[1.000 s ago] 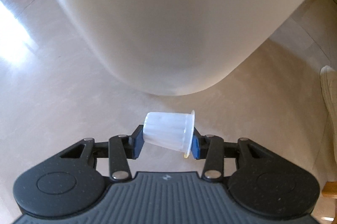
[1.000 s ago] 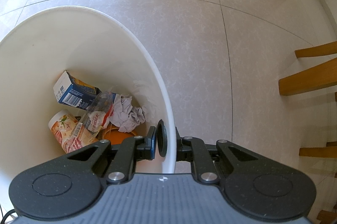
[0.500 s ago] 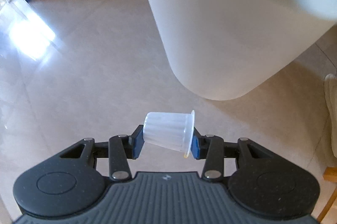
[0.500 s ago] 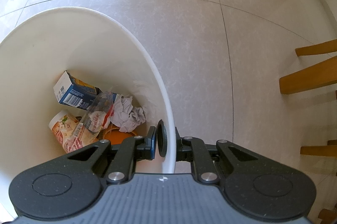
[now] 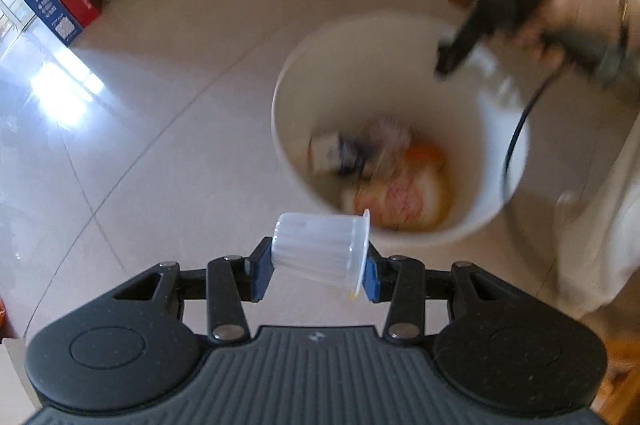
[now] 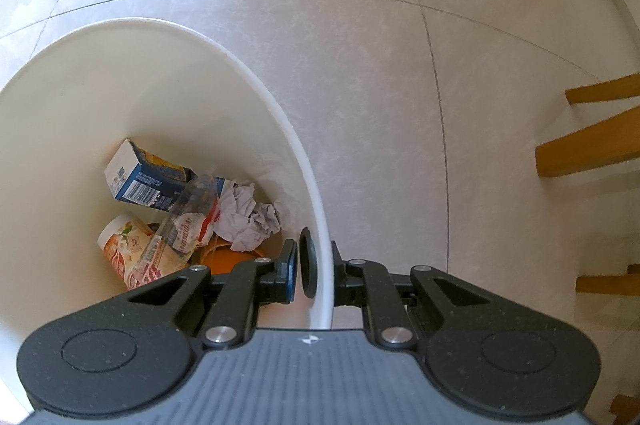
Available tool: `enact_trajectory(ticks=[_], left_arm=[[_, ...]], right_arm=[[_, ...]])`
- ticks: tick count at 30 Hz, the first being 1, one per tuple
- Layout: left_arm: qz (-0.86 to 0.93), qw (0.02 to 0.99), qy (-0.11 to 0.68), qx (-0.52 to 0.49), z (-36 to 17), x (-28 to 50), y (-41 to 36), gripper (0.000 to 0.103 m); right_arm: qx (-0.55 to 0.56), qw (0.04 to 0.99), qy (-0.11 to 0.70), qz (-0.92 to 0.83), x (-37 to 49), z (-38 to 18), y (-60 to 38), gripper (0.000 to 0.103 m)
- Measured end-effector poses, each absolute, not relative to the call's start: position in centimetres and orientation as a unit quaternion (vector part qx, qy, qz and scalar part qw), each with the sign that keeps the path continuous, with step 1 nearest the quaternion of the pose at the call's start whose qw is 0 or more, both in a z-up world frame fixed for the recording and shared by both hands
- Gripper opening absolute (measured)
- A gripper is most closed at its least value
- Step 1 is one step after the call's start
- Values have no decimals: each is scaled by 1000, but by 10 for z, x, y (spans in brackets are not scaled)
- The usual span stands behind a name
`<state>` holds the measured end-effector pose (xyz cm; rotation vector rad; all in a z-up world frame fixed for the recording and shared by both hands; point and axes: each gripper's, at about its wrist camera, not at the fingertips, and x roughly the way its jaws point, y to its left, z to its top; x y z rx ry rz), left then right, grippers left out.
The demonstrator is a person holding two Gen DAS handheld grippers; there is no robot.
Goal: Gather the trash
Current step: 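Carry the plastic cup over the bucket and release it inside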
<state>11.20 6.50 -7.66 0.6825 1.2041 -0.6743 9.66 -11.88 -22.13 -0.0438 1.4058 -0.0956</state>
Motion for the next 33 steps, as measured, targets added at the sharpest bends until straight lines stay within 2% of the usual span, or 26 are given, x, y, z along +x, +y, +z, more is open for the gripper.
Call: enact_trajectory(ticks=[4,15,16,17,19,23,29,33], left_arm=[[-309,731,538,284,-59,126,30,43],[-323,715,550,286,-86,133,-32,43],[-324,713,555,282,-89,134,-35,47],[-323,710,561,279,-90,135,-37,62],[-302,711,571,280,-94,139,-39,81],[-294,723,559,280,-91,140,-38,83],[-276,739,559,256,-80,134,-30,91],[-262,752,553,245,-75,128,-23,92]], right_arm=[[-6,761,648,-40,97,-219,-123,16],[20,758,651,-34,98,-217,-129,16],[23,758,651,-34,98,-217,-130,16],[26,757,652,-33,98,-217,-130,16],[29,755,654,-32,97,-217,-131,16],[27,756,654,-29,97,-217,-129,16],[25,756,653,-29,98,-217,-131,16],[25,756,654,-30,98,-218,-130,16]])
